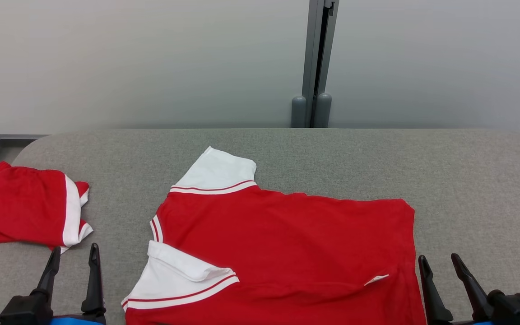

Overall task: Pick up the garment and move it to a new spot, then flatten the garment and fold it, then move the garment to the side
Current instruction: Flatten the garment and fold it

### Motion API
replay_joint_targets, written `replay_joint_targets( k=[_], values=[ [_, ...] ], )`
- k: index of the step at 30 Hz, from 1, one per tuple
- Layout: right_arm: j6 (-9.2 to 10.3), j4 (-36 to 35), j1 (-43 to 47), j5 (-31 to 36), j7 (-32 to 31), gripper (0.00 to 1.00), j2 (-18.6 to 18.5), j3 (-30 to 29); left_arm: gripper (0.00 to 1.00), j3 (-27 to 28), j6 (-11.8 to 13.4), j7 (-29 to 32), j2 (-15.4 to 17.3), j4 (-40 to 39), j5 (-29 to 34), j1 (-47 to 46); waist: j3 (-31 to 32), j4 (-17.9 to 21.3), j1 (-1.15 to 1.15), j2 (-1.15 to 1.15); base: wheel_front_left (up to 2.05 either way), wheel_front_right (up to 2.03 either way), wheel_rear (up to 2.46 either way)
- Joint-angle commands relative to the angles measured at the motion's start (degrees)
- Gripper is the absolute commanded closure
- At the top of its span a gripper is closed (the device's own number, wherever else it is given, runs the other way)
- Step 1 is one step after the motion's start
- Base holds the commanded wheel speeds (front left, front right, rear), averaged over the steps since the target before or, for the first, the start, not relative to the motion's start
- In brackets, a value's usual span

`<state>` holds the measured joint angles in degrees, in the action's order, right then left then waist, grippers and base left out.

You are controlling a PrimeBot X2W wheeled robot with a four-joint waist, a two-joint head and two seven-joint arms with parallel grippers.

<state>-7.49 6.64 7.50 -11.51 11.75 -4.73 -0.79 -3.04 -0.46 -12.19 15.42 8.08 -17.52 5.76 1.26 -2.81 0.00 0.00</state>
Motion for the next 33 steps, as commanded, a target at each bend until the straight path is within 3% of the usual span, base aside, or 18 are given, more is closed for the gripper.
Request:
replay_joint_targets(
  k=[1,25,33],
  values=[
    [-0.01,-0.21,-0.28,0.51,0.38,0.0,-0.09,-0.07,0.0,-0.36,0.3,-0.16,0.27,-0.3,-0.14,-0.12,-0.01,0.02,0.0,0.0,0.0,0.0,0.0],
    [-0.01,-0.65,-0.45,1.04,0.43,0.0,0.47,-0.37,0.0,-0.57,1.16,-0.17,0.85,-2.1,-1.34,0.13,-0.51,0.3,0.0,0.0,0.0,0.0,0.0],
    [-0.01,-0.4,-8.28,0.9,-0.09,0.0,-2.53,2.33,0.0,-1.82,-1.38,1.71,2.78,-1.44,-1.1,-10.56,-4.23,1.33,0.0,0.0,0.0,0.0,0.0]
  ],
)
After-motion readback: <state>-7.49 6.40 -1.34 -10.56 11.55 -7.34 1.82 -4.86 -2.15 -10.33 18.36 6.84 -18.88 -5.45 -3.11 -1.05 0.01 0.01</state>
